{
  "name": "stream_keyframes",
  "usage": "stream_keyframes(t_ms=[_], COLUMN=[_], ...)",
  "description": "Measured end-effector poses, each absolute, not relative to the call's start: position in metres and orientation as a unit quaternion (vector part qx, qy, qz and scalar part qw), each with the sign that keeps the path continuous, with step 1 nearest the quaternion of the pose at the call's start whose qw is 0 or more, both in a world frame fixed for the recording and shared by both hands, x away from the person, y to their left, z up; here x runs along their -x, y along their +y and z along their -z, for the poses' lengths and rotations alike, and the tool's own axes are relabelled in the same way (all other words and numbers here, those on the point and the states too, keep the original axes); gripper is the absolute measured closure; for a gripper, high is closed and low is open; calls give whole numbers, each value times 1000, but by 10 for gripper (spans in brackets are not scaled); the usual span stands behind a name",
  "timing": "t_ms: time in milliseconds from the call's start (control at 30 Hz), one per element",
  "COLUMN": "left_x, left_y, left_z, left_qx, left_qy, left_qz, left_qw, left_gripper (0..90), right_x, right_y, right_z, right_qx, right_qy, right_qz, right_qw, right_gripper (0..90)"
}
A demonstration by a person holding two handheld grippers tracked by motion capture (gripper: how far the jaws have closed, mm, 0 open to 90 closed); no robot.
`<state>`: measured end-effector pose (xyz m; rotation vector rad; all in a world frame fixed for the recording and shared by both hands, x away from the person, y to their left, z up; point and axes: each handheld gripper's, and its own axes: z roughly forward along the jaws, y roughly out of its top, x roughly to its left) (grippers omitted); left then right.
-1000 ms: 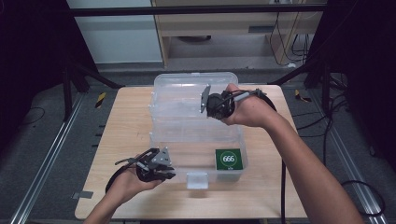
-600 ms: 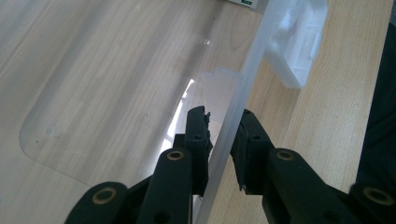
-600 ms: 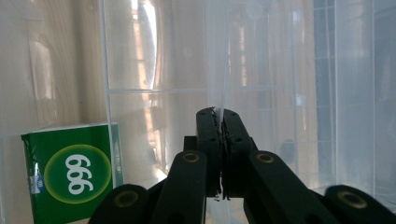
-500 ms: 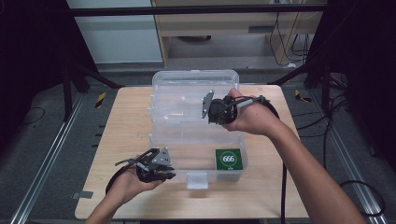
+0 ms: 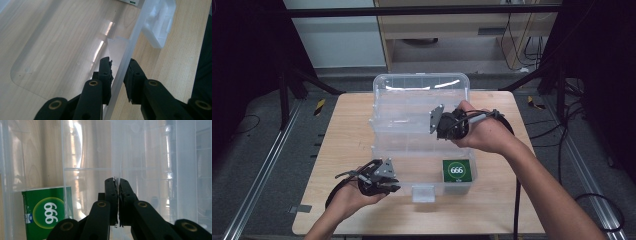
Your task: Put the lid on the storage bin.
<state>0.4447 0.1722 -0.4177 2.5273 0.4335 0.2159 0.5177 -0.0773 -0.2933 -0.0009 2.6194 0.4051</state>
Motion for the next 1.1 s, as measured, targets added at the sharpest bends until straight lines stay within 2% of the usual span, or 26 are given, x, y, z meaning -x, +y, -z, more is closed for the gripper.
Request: stream_keyframes(t_ms=[1100], left_x=[-443], left_y=[172], left_z=[419], left_qx=[-941], left_qy=[164], left_qz=[-90], left_qw=[282], left_gripper=[754], right_x=[-492], right_y=[-82], right_z=[301], right_qx=[9], right_qy=[950], right_qz=[-166], right_qw=[264], right_gripper=[860])
